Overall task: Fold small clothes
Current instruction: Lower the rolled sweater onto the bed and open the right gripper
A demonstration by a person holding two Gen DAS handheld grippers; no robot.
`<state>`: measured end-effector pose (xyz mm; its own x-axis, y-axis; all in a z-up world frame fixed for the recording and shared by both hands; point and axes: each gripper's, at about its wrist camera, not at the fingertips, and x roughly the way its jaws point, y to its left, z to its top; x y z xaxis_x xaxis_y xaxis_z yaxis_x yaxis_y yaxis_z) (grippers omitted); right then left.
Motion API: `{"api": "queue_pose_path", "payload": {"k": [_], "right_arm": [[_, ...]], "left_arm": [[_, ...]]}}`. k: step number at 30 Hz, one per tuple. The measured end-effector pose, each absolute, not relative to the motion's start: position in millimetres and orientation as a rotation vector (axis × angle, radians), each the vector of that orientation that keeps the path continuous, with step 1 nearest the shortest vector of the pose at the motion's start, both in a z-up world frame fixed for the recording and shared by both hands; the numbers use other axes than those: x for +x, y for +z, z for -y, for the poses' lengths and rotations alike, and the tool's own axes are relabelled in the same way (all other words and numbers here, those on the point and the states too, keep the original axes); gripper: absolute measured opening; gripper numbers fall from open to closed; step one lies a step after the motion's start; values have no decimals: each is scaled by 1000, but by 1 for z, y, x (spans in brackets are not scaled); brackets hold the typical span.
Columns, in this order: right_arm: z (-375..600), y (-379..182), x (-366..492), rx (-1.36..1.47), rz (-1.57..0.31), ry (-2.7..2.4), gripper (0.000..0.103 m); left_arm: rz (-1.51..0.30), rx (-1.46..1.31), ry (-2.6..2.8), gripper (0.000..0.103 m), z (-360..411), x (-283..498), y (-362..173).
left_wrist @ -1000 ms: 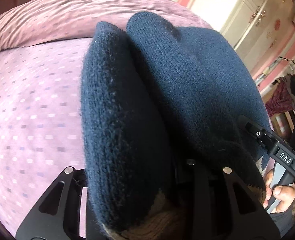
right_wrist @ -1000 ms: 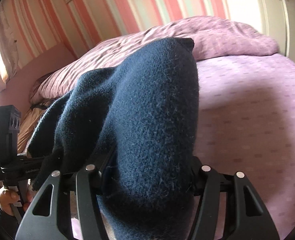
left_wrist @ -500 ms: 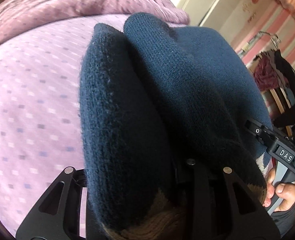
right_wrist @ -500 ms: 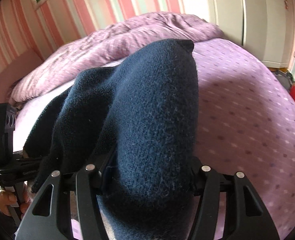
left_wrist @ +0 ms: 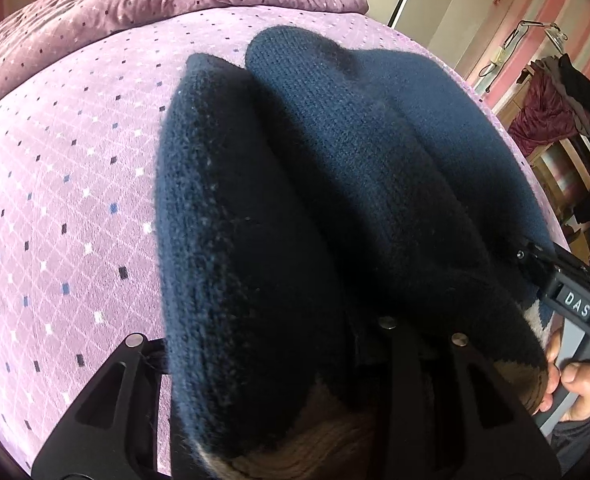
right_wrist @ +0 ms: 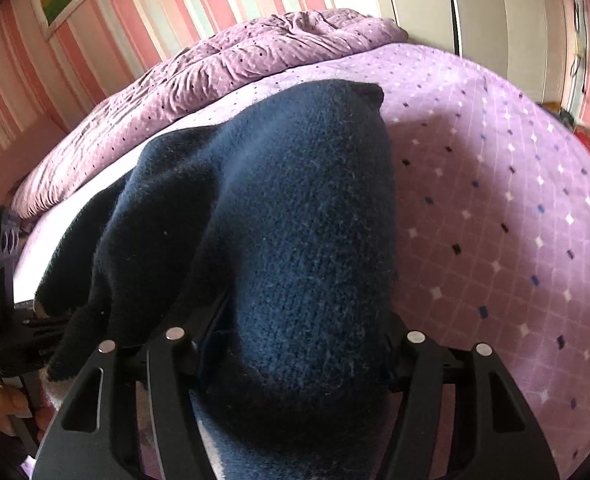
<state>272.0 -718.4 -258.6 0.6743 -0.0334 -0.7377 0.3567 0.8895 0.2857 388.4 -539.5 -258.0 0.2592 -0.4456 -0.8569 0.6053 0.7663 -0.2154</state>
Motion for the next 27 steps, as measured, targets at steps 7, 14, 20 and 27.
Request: {"api": "queue_pose_path", "payload": {"k": [7,14,20,27], "right_arm": [[718,-259,277,429,-823,-222,63],[718,-254,276,446,-832,-216,66],[716,-246,267,432,-811,-219,69],[707,-217,252,310,-756,-288,71]], "left_arm": [[-1097,141,-700,46,533,389,-262],[-1096,132,-653,72,502,390,-256],[-1010,146,-613,89,455,386,-230],[-950,127,-575,94,415,380,-197]]}}
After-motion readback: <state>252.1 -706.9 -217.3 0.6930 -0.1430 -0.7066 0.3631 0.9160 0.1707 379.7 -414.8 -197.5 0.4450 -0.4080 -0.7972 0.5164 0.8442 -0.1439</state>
